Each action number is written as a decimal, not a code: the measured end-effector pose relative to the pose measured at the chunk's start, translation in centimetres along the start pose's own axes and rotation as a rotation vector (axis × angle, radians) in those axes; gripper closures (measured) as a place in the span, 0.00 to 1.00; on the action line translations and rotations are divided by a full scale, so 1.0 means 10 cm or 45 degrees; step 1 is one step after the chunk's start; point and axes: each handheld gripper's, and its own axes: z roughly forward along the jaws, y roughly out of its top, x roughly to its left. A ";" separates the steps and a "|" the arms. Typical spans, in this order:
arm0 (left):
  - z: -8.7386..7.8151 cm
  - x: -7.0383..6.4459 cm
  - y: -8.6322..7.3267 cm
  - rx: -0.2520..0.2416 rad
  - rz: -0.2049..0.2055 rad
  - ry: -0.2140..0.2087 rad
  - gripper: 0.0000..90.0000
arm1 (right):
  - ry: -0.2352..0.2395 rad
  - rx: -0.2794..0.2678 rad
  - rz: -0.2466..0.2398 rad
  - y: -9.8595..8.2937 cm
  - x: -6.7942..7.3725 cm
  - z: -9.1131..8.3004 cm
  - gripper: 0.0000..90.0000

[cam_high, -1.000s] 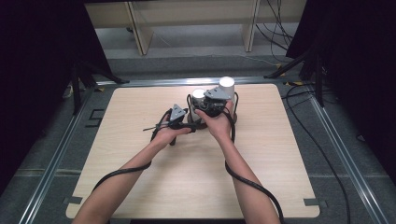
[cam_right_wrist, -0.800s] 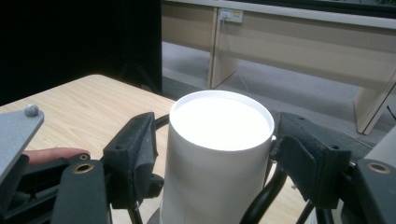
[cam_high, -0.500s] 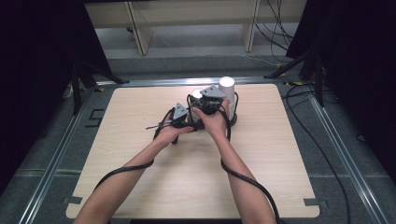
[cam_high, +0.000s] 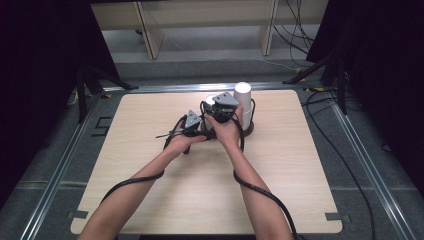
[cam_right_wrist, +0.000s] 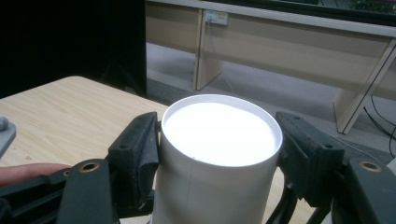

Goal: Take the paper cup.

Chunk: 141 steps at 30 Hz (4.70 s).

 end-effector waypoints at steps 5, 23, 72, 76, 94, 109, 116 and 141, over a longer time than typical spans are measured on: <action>-0.01 0.00 0.00 0.013 0.006 0.006 0.28 | -0.006 -0.023 0.041 -0.02 0.01 -0.01 0.38; 0.08 0.01 0.03 0.017 -0.024 0.013 0.25 | 0.012 -0.034 0.047 0.03 0.02 -0.04 0.39; 0.00 0.00 0.00 0.053 0.026 0.027 0.23 | 0.042 -0.278 0.018 0.62 0.00 -0.53 0.40; -0.08 0.01 -0.01 0.051 0.021 0.021 0.21 | 0.051 -0.297 0.016 0.64 -0.01 -0.59 0.40; -0.57 -0.04 0.06 0.015 0.015 0.041 0.18 | 0.113 -0.315 0.021 0.63 -0.01 -0.90 0.40; -0.90 -0.12 0.01 -0.033 0.067 0.013 0.17 | 0.159 -0.329 0.016 0.50 -0.03 -1.17 0.40; -1.08 -0.17 -0.01 -0.065 0.071 0.023 0.17 | 0.147 -0.323 0.012 0.37 -0.07 -1.29 0.40; -1.43 -0.38 -0.20 -0.090 0.105 -0.012 0.17 | 0.113 -0.256 0.013 -0.12 -0.24 -1.71 0.40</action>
